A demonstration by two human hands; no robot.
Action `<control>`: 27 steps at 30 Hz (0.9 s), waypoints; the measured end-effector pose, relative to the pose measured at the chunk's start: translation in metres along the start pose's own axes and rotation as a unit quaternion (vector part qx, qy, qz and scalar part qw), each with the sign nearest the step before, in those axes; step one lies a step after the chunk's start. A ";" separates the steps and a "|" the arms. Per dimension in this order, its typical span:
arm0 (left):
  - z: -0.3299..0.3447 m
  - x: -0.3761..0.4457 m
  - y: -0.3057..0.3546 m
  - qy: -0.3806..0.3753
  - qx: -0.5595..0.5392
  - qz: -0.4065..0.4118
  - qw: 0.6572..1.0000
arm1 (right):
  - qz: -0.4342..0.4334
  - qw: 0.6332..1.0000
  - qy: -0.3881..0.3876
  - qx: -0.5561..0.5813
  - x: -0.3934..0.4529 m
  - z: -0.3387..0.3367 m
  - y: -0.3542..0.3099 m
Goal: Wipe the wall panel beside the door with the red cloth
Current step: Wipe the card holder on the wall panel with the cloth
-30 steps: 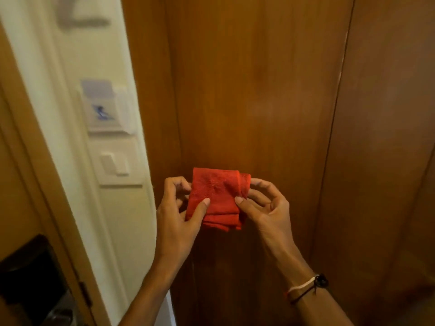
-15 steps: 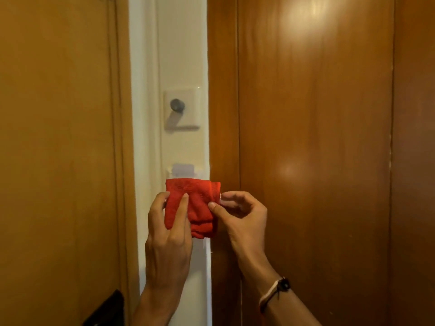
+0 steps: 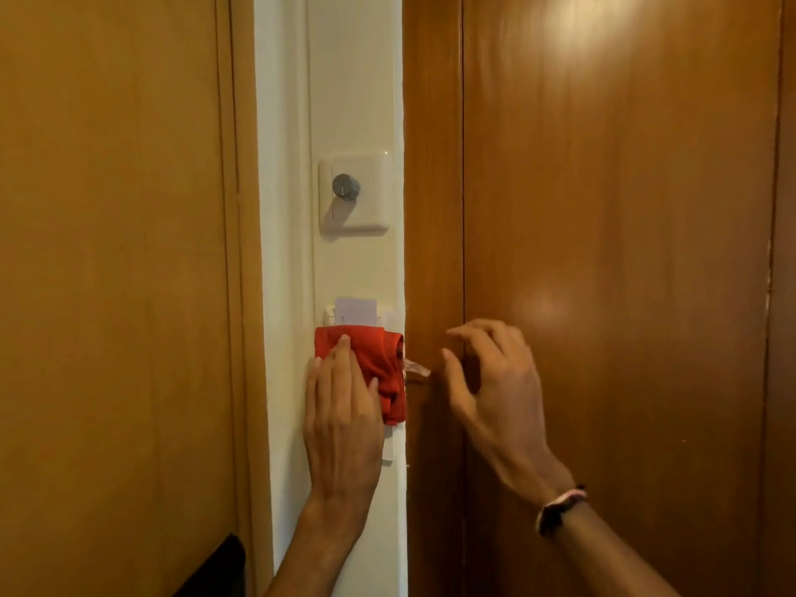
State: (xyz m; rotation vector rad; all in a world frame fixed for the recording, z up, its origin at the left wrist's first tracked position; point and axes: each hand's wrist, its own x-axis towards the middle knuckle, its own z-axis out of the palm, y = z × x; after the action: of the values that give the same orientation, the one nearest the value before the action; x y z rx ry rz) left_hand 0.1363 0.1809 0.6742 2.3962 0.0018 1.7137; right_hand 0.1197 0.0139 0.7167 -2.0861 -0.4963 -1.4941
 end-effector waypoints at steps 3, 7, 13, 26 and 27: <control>0.005 -0.009 -0.005 0.020 -0.030 0.024 0.999 | -0.059 0.990 0.035 -0.126 0.012 0.001 0.023; 0.010 -0.026 -0.009 -0.022 -0.001 0.068 0.997 | -0.109 0.965 0.019 -0.238 0.008 0.015 0.056; 0.014 0.002 -0.011 -0.013 0.030 0.040 0.999 | -0.148 0.941 0.035 -0.304 0.001 0.033 0.077; 0.026 -0.034 -0.010 -0.028 -0.018 0.069 0.997 | -0.159 0.937 0.071 -0.302 0.000 0.035 0.078; 0.027 -0.030 -0.014 -0.026 -0.014 0.081 0.996 | -0.160 0.937 0.073 -0.303 0.000 0.035 0.078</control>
State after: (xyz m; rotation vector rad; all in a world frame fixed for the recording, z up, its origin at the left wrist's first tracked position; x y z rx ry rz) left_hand 0.1536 0.1870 0.6352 2.4807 -0.2286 1.7055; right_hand 0.1904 -0.0269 0.6919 -2.3959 -0.3561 -2.1972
